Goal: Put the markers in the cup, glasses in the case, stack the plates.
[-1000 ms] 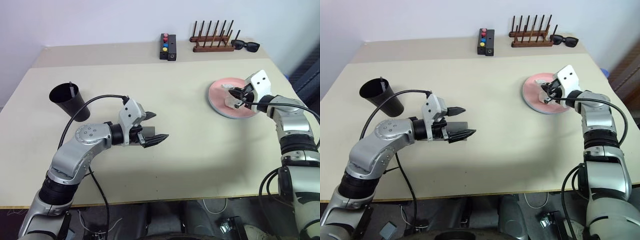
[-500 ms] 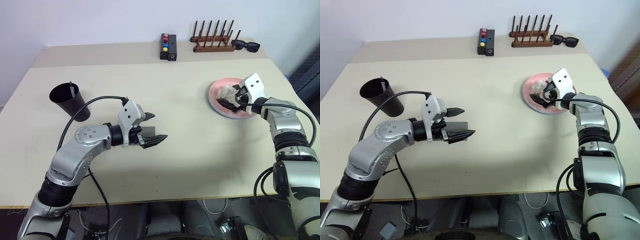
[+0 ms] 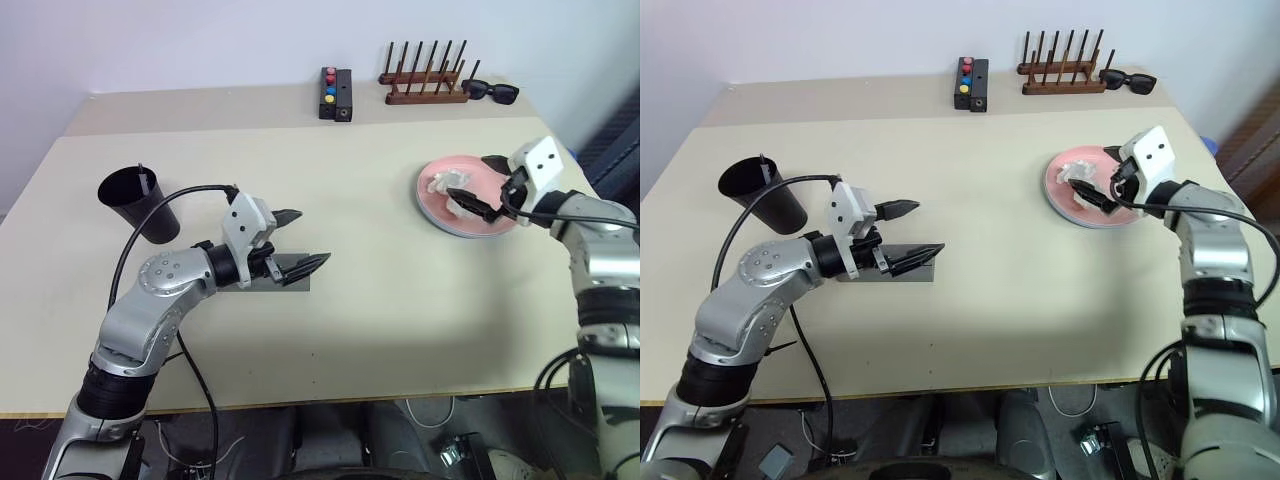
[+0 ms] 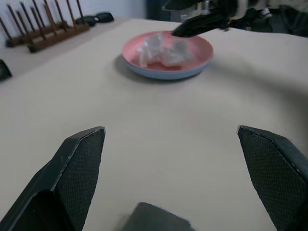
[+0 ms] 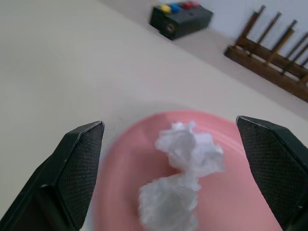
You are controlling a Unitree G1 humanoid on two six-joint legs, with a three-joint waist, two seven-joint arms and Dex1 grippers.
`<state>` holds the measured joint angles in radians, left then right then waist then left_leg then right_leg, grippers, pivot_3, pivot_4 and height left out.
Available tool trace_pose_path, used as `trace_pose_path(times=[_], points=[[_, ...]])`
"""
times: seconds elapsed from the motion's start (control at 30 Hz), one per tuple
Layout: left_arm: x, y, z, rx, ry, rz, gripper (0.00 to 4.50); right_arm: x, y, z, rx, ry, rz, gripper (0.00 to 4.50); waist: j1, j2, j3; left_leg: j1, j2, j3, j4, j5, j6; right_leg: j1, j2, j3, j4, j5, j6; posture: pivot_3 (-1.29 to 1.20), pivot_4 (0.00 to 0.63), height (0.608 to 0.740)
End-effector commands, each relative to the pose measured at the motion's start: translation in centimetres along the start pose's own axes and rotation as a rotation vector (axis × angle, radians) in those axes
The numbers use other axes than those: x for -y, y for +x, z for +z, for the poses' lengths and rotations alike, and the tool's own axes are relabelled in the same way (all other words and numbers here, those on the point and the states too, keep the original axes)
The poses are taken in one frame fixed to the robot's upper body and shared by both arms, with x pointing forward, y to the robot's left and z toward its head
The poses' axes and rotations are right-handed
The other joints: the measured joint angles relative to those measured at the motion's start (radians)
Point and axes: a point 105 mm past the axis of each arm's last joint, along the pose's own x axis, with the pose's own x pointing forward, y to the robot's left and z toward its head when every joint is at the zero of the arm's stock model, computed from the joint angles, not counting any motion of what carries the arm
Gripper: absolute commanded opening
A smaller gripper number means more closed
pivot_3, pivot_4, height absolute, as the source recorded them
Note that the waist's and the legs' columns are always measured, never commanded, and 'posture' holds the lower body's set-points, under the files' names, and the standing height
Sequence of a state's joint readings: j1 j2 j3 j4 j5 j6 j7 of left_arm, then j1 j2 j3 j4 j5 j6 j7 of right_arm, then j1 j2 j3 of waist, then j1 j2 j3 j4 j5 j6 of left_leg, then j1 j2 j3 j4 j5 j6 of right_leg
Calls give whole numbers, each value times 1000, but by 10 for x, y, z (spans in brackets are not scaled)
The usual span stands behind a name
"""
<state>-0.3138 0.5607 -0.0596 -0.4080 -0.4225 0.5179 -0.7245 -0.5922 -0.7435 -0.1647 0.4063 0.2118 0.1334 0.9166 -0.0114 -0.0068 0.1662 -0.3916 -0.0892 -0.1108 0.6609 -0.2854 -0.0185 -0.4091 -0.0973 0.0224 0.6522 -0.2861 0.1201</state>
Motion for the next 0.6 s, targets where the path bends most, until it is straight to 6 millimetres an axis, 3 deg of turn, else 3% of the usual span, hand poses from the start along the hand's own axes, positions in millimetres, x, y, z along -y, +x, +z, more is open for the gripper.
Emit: trace_pose_path(times=[0.03,0.27,0.6], points=[[-5,-15,2,0,44,19,4500,-6,-16,15,43,18,4,4485,0,0,0,0,0,0,0,0,0,0,0,0,0,0,0,0,150,740],[0,-49,1,41,-25,86,4500,-29,-54,5,44,114,-4,4485,5,0,0,0,0,0,0,-1,2,1,-1,1,-1,0,0,0,150,740],[-5,-97,-4,47,-11,343,4500,-35,-91,-13,22,163,-69,4485,5,1,0,1,0,0,0,-4,7,2,-1,1,-2,0,0,0,150,740]])
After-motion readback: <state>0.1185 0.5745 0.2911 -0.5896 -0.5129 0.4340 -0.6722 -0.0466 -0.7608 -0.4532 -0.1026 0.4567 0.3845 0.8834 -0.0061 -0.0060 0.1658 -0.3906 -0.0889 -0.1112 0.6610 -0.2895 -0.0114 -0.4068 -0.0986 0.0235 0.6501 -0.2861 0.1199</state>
